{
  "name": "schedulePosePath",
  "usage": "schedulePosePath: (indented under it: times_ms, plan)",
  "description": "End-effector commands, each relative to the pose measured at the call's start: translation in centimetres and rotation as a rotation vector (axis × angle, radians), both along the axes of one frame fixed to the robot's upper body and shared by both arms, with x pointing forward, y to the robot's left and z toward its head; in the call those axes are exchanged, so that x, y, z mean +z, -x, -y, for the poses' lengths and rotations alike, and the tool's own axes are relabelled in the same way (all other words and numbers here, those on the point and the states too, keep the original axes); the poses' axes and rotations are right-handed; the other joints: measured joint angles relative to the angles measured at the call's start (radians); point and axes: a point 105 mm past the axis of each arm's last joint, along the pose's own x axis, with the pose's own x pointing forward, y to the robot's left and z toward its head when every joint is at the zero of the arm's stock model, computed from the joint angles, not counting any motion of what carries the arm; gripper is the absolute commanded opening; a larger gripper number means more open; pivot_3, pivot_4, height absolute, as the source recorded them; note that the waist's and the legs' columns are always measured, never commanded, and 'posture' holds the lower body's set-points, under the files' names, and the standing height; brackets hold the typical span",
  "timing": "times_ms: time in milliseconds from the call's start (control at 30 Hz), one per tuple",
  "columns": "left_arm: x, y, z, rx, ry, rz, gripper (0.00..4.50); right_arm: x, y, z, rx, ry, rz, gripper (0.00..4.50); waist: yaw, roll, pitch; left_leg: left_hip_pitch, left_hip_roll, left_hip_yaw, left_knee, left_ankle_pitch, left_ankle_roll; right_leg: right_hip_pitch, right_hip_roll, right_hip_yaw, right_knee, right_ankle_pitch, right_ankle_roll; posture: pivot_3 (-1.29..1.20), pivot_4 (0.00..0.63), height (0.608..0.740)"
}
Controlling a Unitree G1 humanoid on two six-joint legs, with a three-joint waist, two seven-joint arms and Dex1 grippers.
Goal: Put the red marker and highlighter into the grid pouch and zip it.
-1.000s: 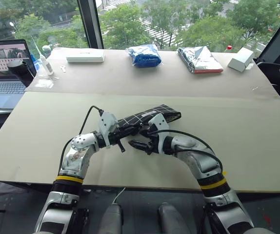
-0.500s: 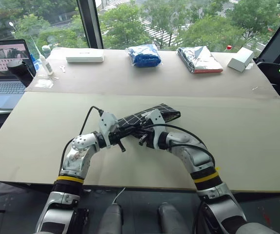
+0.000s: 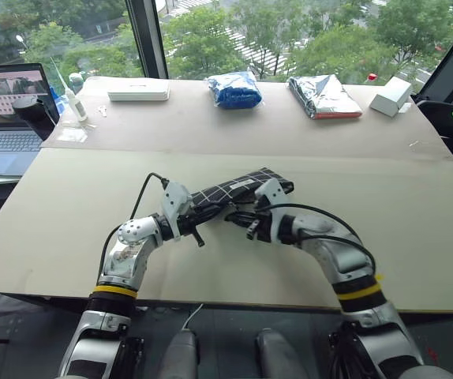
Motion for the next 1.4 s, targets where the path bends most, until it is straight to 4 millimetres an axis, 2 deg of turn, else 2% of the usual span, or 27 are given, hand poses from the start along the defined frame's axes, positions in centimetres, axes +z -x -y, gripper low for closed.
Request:
schedulePosePath:
  times_ms: [33, 233, 533, 800, 867, 900, 933, 1000, 1067, 1100, 1200, 1400]
  plan:
    - [1.1, -0.2, -0.5, 0.016, 0.015, 0.046, 0.0, 1.0, -0.7, 2.7, -0.073, 0.025, 0.035, 0.05, 0.0, 0.0, 0.0, 0.0, 0.0, 0.0, 0.0, 0.0, 0.0, 0.0, 0.0, 0.0, 0.0, 0.0, 0.0, 0.0, 0.15, 0.74]
    - [1.0, -0.2, -0.5, 0.008, 0.009, 0.043, 0.0, 2.3, -2.4, 7.7, -0.209, 0.109, 0.093, 0.05, -0.001, 0.0, 0.0, 0.0, 0.0, 0.0, 0.0, 0.0, 0.0, 0.0, 0.0, 0.001, 0.0, 0.0, 0.001, 0.0, 0.15, 0.74]
    - [1.0, -0.3, -0.5, 0.002, 0.005, 0.044, 0.0, 2.5, -3.4, 11.7, -0.303, 0.182, 0.113, 0.05, -0.001, 0.0, 0.0, 0.0, 0.0, 0.001, 0.0, 0.0, 0.0, 0.0, 0.0, 0.001, 0.0, -0.002, 0.003, 0.0, 0.15, 0.74]
    - [1.1, -0.4, -0.6, -0.001, 0.003, 0.046, 0.0, 2.3, -3.8, 12.4, -0.33, 0.188, 0.12, 0.05, -0.001, 0.0, 0.0, 0.0, 0.0, 0.001, 0.0, 0.0, 0.0, 0.0, 0.0, 0.001, 0.0, -0.002, 0.003, 0.0, 0.15, 0.74]
    - [1.1, -0.4, -0.6, -0.001, 0.003, 0.046, 0.0, 2.2, -3.6, 11.8, -0.296, 0.167, 0.122, 0.61, -0.001, 0.0, 0.0, 0.0, 0.0, 0.001, 0.0, 0.0, 0.0, 0.0, 0.0, 0.001, 0.0, -0.002, 0.003, 0.0, 0.15, 0.74]
    - [1.1, -0.4, -0.6, -0.001, 0.003, 0.046, 0.0, 2.1, -3.4, 11.5, -0.279, 0.16, 0.123, 0.72, -0.001, 0.0, 0.0, 0.0, 0.0, 0.001, 0.0, 0.0, 0.0, 0.0, 0.0, 0.001, 0.0, -0.002, 0.003, 0.0, 0.15, 0.74]
    - [1.1, -0.4, -0.6, -0.001, 0.003, 0.047, 0.0, 2.1, -3.2, 11.1, -0.257, 0.145, 0.118, 1.2, -0.001, 0.0, 0.0, 0.0, 0.0, 0.001, 0.0, 0.0, 0.0, 0.0, 0.0, 0.001, 0.0, -0.002, 0.003, 0.0, 0.15, 0.74]
    - [1.1, -0.4, -0.5, -0.002, 0.004, 0.047, 0.0, 2.2, -2.5, 10.3, -0.202, 0.128, 0.118, 1.76, -0.001, 0.0, 0.0, 0.0, 0.0, 0.001, 0.0, 0.0, 0.0, 0.0, 0.0, 0.001, 0.0, -0.002, 0.003, 0.0, 0.15, 0.74]
    - [1.2, -0.4, -0.4, -0.006, 0.006, 0.048, 0.0, 1.8, -2.2, 10.1, -0.197, 0.108, 0.067, 2.55, -0.001, 0.0, 0.0, 0.0, 0.0, 0.001, 0.0, 0.0, 0.0, 0.0, 0.0, 0.001, 0.0, -0.002, 0.003, 0.0, 0.15, 0.74]
    - [1.1, -0.3, -0.3, -0.009, 0.006, 0.049, 0.0, 1.7, -1.9, 10.1, -0.194, 0.089, 0.035, 2.75, -0.001, 0.0, 0.0, 0.0, 0.0, 0.001, 0.0, 0.0, 0.0, 0.0, 0.0, 0.001, 0.0, -0.002, 0.003, 0.0, 0.15, 0.74]
    - [1.1, -0.2, -0.1, -0.016, 0.005, 0.049, 0.0, 1.9, -0.6, 10.3, -0.138, 0.074, 0.021, 2.75, 0.0, 0.0, 0.0, 0.0, 0.0, 0.001, 0.0, 0.0, 0.0, 0.0, 0.0, 0.001, 0.0, -0.002, 0.003, 0.0, 0.15, 0.74]
    - [1.4, 0.5, 0.7, -0.078, 0.002, 0.079, 0.0, 3.3, 2.1, 15.0, -0.155, 0.143, 0.099, 2.75, 0.009, -0.001, 0.001, 0.0, -0.002, 0.0, 0.0, 0.0, 0.0, 0.001, -0.001, 0.001, -0.001, -0.002, 0.004, 0.0, 0.15, 0.74]
